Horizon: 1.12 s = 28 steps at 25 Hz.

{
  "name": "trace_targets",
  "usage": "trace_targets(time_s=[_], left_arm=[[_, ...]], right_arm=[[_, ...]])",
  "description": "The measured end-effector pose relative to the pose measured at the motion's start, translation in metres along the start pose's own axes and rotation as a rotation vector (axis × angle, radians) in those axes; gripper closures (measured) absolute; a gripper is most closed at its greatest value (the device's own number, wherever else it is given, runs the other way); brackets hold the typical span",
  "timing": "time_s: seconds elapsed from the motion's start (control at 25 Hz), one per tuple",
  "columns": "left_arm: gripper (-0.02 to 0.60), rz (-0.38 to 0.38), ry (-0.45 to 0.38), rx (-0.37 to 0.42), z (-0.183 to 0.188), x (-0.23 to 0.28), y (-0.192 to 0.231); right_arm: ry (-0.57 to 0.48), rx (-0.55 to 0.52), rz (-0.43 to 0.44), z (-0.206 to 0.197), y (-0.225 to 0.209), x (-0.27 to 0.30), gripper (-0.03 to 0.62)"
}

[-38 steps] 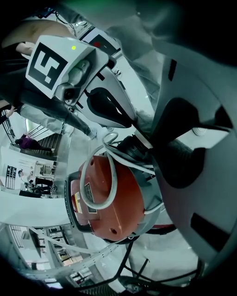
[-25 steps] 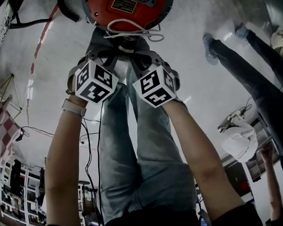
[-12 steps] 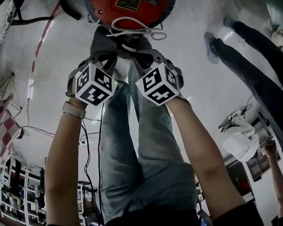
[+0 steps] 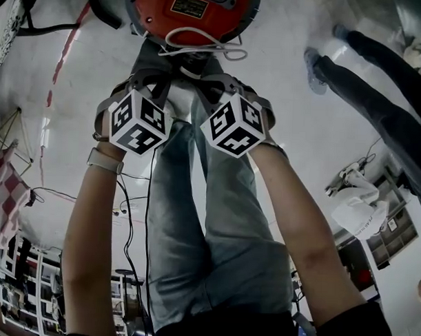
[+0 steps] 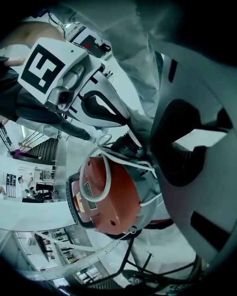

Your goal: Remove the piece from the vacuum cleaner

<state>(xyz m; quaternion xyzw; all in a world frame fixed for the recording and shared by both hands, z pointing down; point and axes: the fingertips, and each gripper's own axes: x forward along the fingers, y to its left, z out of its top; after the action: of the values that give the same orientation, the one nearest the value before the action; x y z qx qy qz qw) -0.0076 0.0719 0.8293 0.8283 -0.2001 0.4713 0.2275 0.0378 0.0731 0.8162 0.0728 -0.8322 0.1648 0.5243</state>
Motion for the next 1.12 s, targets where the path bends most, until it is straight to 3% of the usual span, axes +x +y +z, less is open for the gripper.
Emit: trace_targets(time_s=[0.16, 0.32, 0.44, 0.64, 0.8, 0.92, 1.0, 1.12], left_arm=[[0.555, -0.009, 0.011, 0.041, 0.005, 0.004, 0.004], [0.465, -0.042, 0.057, 0.068, -0.002, 0.011, 0.004], [0.465, -0.074, 0.067, 0.035, -0.005, 0.014, 0.004], [0.472, -0.107, 0.062, 0.075, -0.005, 0.009, -0.005], [0.454, -0.123, 0.059, 0.044, -0.01, 0.008, -0.01], [0.387, -0.137, 0.126, 0.088, -0.024, 0.011, -0.012], [0.401, -0.092, 0.139, 0.143, -0.03, 0.012, -0.008], [0.494, -0.028, 0.126, 0.148, -0.034, 0.01, -0.003]], right_arm=[[-0.002, 0.005, -0.002, -0.002, -0.001, 0.001, 0.558], [-0.014, 0.033, 0.001, -0.002, -0.002, 0.002, 0.557], [-0.015, 0.032, 0.0, -0.003, -0.003, 0.002, 0.557], [-0.013, 0.037, 0.0, -0.002, -0.003, 0.001, 0.557], [-0.006, 0.025, 0.007, -0.003, -0.001, 0.0, 0.557], [-0.003, 0.02, 0.01, -0.002, -0.002, 0.0, 0.557], [0.003, 0.012, 0.009, -0.002, -0.002, 0.0, 0.557], [0.009, 0.0, 0.007, -0.001, 0.001, 0.001, 0.557]])
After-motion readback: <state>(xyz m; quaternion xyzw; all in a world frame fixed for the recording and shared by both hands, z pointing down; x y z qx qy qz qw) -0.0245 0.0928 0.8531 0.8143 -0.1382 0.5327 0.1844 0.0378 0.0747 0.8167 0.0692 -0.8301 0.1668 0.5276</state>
